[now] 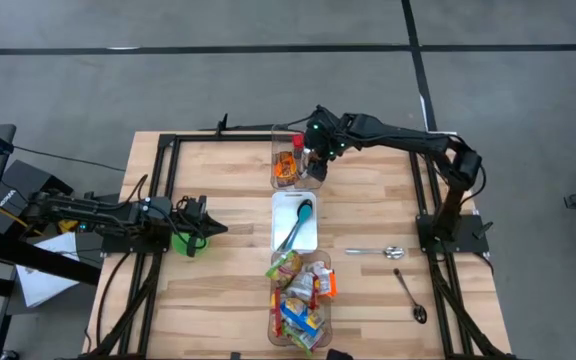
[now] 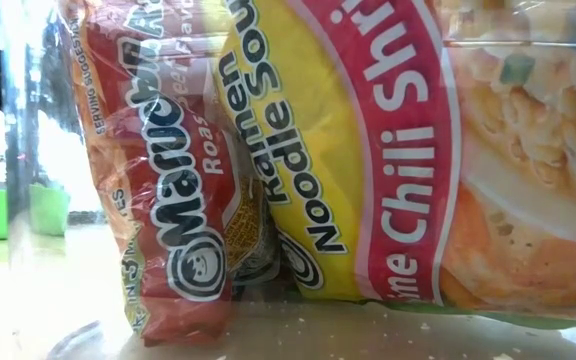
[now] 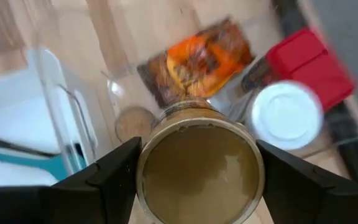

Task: Pick & Place Food Item
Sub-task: Put the golden seasoning bottle into the top transparent bin, then put the black spoon into the white bin

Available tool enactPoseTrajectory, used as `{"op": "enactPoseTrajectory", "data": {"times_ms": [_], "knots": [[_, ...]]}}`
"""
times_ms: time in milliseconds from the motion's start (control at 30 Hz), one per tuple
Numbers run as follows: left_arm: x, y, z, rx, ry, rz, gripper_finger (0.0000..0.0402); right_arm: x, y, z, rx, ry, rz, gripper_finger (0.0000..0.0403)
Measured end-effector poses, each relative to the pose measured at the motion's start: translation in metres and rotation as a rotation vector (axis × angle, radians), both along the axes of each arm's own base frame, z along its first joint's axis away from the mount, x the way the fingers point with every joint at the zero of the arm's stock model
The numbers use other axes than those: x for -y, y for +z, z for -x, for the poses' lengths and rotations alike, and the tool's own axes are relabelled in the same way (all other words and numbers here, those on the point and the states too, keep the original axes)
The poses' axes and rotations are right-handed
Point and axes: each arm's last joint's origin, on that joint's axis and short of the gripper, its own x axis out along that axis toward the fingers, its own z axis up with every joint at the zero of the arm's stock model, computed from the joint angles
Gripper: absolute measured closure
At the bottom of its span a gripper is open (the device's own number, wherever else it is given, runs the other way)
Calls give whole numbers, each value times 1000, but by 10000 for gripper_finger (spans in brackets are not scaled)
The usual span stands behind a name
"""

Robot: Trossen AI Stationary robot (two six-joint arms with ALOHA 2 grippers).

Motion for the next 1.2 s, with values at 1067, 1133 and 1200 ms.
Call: {"op": "enactPoseTrajectory", "data": {"times_ms": [1067,1133,1200], "knots": [[0,0,0,0,0,0,402,4,-5,4,-39,-30,-28,61],[0,0,0,0,0,0,402,3,4,8,-12,-42,-20,61],[0,0,0,0,0,0,402,0,17,13,22,-55,-11,61]]}}
